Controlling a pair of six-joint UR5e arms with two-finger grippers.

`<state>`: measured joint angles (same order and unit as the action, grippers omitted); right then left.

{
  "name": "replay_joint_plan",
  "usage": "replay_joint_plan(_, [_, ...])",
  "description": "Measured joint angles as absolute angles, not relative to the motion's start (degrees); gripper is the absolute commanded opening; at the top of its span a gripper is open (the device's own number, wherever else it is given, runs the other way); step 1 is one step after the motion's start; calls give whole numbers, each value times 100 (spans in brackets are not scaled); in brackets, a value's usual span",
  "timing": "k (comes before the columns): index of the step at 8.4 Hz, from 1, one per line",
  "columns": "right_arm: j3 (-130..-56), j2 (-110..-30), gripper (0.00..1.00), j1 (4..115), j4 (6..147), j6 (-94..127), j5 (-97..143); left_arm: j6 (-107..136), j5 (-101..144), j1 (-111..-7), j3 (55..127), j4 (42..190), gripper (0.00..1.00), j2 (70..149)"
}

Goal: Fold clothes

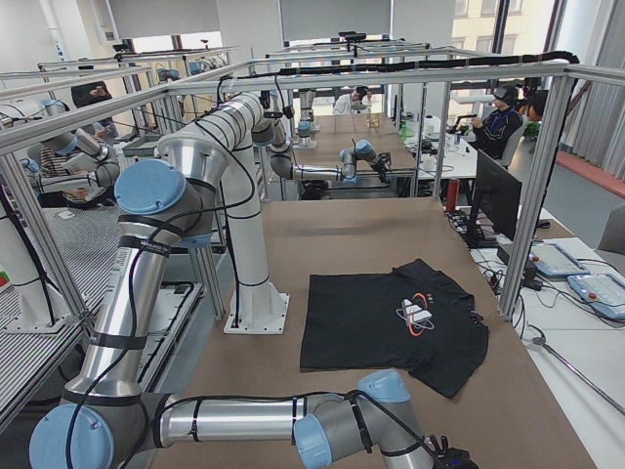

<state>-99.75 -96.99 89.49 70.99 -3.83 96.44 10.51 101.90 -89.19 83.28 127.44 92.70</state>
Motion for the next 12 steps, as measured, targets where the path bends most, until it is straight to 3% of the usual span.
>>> replay_joint_plan(9, [-9895, -9631, 94, 8912, 7109, -402, 9624, 526, 10232, -8883, 8356, 12437, 95, 9549])
replay_joint_plan(12, [-9784, -9281, 94, 8534, 7186, -375, 9607, -246, 10305, -8714, 7930, 12388, 95, 10060])
